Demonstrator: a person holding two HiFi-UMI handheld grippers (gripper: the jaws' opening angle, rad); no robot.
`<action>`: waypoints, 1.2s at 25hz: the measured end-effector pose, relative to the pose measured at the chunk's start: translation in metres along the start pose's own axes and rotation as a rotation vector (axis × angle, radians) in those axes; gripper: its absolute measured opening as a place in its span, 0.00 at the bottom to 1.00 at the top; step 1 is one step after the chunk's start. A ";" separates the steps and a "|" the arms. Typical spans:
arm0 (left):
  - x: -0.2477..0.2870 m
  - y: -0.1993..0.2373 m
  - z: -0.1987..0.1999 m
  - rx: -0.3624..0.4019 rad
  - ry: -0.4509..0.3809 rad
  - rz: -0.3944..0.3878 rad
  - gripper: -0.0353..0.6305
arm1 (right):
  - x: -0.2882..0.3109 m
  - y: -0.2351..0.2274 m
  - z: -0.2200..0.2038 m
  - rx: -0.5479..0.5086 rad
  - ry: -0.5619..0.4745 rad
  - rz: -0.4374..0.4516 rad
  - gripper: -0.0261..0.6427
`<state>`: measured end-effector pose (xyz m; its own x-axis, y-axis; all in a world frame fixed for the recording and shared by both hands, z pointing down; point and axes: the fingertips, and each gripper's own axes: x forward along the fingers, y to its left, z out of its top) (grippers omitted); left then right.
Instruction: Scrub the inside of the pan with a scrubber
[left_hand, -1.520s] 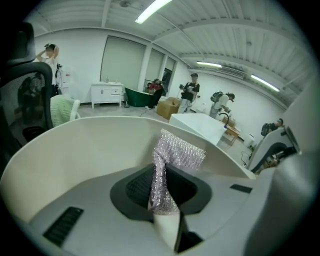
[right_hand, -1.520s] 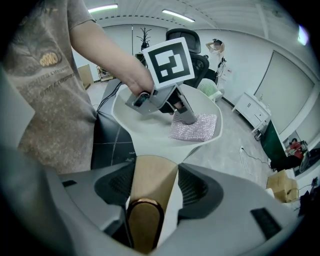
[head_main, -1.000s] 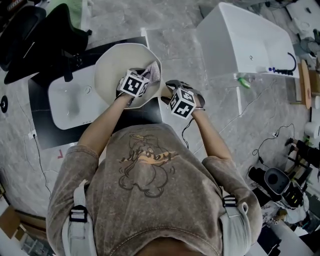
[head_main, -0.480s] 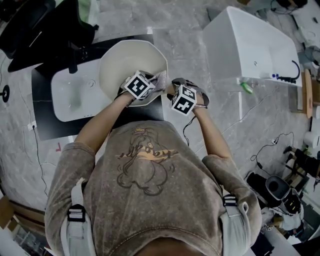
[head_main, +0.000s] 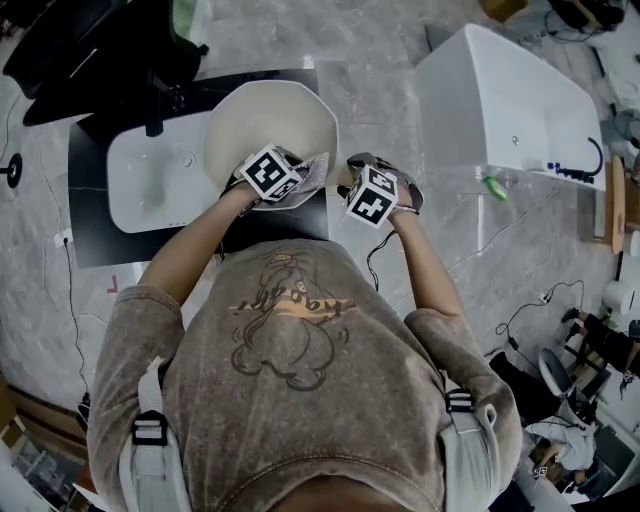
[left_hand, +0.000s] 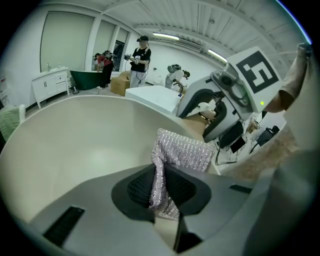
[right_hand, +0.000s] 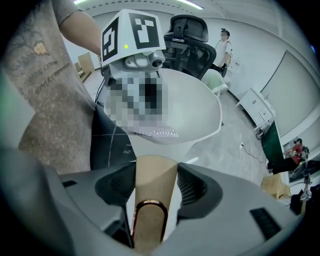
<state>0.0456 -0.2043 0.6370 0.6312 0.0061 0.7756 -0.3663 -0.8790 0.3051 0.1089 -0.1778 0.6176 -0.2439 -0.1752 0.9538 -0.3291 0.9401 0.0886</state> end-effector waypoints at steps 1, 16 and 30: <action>-0.002 -0.001 -0.004 0.008 0.018 -0.010 0.16 | 0.000 -0.001 0.000 -0.004 0.003 -0.001 0.43; -0.033 0.010 -0.062 0.136 0.242 0.011 0.16 | -0.001 -0.007 -0.002 0.009 -0.001 -0.010 0.43; -0.061 0.069 -0.092 0.349 0.427 0.235 0.16 | -0.001 -0.009 -0.005 0.013 -0.001 -0.013 0.42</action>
<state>-0.0806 -0.2215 0.6616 0.2034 -0.0797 0.9758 -0.1711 -0.9842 -0.0448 0.1165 -0.1849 0.6171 -0.2401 -0.1877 0.9524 -0.3438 0.9340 0.0974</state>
